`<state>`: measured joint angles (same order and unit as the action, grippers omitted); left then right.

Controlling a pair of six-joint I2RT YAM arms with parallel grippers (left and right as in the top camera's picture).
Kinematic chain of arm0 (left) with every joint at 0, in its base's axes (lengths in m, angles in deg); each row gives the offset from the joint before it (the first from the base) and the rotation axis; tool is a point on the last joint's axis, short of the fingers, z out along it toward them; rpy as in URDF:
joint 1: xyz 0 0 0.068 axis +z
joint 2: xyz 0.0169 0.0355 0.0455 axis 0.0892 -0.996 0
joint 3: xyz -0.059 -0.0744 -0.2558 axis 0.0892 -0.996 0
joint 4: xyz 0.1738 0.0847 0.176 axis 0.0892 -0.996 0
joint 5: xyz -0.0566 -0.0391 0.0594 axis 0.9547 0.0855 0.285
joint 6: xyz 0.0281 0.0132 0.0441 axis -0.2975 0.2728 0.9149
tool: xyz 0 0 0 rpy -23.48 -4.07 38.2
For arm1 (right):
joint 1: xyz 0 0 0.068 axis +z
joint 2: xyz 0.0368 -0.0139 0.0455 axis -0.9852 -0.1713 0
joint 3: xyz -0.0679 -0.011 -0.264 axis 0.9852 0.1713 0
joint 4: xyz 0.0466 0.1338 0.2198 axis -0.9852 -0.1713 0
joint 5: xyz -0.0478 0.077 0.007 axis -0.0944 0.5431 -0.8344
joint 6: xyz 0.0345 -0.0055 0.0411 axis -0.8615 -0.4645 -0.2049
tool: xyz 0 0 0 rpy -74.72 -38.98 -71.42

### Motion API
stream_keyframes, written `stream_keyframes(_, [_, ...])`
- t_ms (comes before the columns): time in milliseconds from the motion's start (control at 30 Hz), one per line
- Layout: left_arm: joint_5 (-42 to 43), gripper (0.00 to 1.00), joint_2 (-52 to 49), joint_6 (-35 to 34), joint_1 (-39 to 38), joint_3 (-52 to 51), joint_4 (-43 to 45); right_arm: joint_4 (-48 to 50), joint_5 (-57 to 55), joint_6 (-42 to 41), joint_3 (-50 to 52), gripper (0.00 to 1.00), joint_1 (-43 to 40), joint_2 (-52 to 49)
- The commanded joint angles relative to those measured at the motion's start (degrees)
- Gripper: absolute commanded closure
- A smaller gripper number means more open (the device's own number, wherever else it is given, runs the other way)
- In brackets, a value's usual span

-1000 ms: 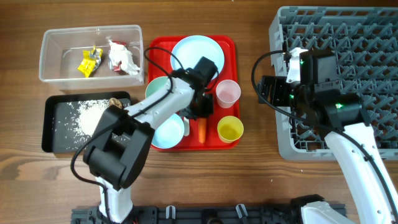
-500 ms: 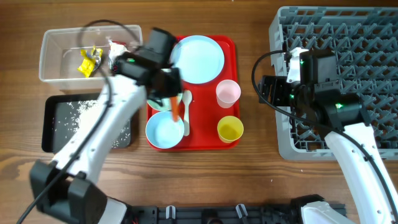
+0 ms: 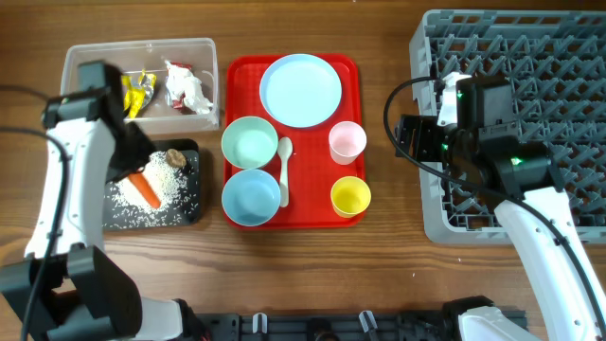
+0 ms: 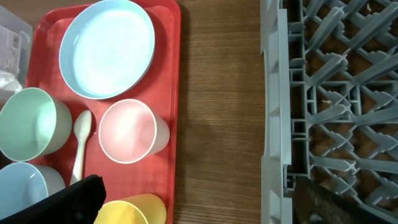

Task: Sort waste into correct bins and load items into the dishwasher rack
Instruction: 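Carry the carrot to the black tray and release it there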

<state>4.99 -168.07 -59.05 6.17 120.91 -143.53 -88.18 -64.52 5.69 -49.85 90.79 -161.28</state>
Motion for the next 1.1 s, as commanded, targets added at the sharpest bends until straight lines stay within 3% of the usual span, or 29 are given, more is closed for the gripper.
stream_keyframes(0, [1.7, 0.89, 0.7, 0.9, 6.2, -6.1, 4.5, 0.1, -1.4, -0.3, -1.0, 0.00, -0.2, -0.3])
stream_keyframes(167, [4.5, 0.89, 0.7, -0.6, 12.7, -14.6, 14.1, 0.1, -3.1, -0.2, -1.0, 0.00, -0.2, -0.3])
stream_keyframes(633, [5.2, 0.80, 0.7, -0.6, 18.7, -24.3, 24.3, 0.1, -3.5, 0.8, -1.0, 0.01, -0.2, -0.3])
stream_keyframes(667, [5.2, 0.77, 0.7, -0.6, 18.8, -24.3, 24.3, 0.1, -3.7, 0.8, -1.0, 0.01, -0.2, -0.3])
stream_keyframes(800, [5.2, 0.44, 0.7, -0.6, 18.8, -24.3, 24.4, 0.1, -3.7, 0.8, -1.0, 0.01, -0.2, -0.3])
stream_keyframes(867, [5.3, 0.34, 0.7, -0.6, 18.8, -24.3, 24.4, 0.1, -3.7, 0.8, -1.0, 0.00, -0.2, -0.3])
stream_keyframes(1067, [11.2, 0.17, 0.9, 0.1, 18.8, -20.2, 18.9, 0.1, -3.7, 0.8, -1.0, 0.01, -0.2, -0.3])
